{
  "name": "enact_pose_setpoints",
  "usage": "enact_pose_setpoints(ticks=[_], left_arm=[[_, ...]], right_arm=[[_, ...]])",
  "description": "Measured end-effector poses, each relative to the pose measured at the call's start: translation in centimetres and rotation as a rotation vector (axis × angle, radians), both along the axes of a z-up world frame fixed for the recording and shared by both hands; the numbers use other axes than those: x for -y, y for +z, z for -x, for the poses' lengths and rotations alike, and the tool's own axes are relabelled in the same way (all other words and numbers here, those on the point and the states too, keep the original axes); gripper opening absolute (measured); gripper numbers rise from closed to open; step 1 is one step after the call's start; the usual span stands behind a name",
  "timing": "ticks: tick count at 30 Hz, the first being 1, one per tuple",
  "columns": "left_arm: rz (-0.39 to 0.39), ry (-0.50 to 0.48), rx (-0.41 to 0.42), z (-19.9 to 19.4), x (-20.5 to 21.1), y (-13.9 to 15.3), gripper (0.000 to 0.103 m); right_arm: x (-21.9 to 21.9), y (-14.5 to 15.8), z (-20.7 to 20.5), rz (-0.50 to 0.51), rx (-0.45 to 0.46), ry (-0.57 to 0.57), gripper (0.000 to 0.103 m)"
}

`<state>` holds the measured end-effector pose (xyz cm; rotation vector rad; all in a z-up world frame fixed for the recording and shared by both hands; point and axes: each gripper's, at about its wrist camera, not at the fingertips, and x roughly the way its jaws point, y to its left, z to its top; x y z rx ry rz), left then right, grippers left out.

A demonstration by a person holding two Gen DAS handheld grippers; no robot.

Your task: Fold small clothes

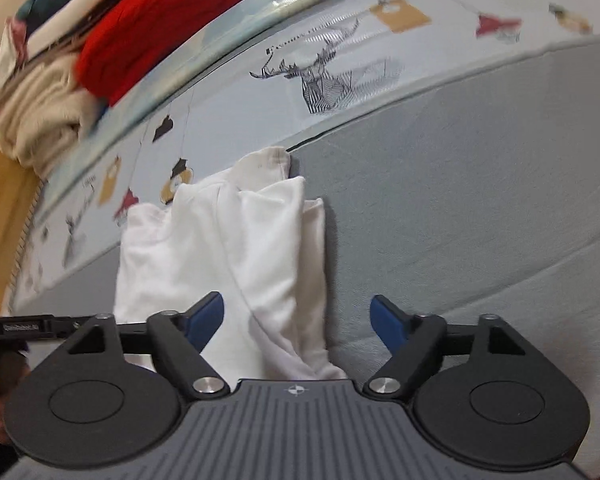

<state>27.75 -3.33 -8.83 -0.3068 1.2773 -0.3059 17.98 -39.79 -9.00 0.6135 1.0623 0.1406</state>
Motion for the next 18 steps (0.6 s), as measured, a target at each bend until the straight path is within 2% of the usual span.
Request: enact_pose_setpoints(ticks=[3, 7, 9, 10, 11, 12, 14, 16, 18], left_arm=[[0.009, 0.001, -0.034, -0.8, 0.1, -1.5, 0.076], [0.021, -0.049, -0.048, -2.1, 0.7, -2.8, 0.074], [0.033, -0.094, -0.011, -2.5, 1.1, -2.6, 0.052], [0.021, -0.113, 0.004, -2.7, 1.2, -2.5, 0.05], [-0.011, -0.133, 0.034, -2.8, 1.4, -2.2, 0.041], [-0.047, -0.148, 0.076, -2.7, 1.5, -1.7, 0.036], [-0.109, -0.131, 0.188, -2.9, 1.2, 0.1, 0.033], [-0.154, -0.09, 0.285, -3.1, 0.3, 1.9, 0.033], [-0.153, -0.008, 0.328, -3.6, -1.7, 3.1, 0.033]], right_arm=[[-1.1, -1.9, -1.2, -0.029, -0.049, 0.048, 0.082], [-3.7, -2.2, -2.8, 0.037, -0.034, 0.163, 0.083], [-4.3, -2.2, -3.5, 0.063, -0.029, 0.17, 0.073], [-4.6, -2.1, -3.9, 0.062, -0.026, 0.165, 0.068], [-4.7, -2.1, -4.2, 0.056, -0.019, 0.16, 0.053], [-4.9, -1.9, -4.5, 0.057, -0.006, 0.155, 0.046], [-5.5, -1.5, -5.0, 0.056, 0.042, 0.157, 0.038], [-6.1, -1.1, -5.7, 0.012, 0.099, 0.162, 0.035], [-7.1, -0.1, -6.2, -0.032, 0.179, 0.181, 0.035]])
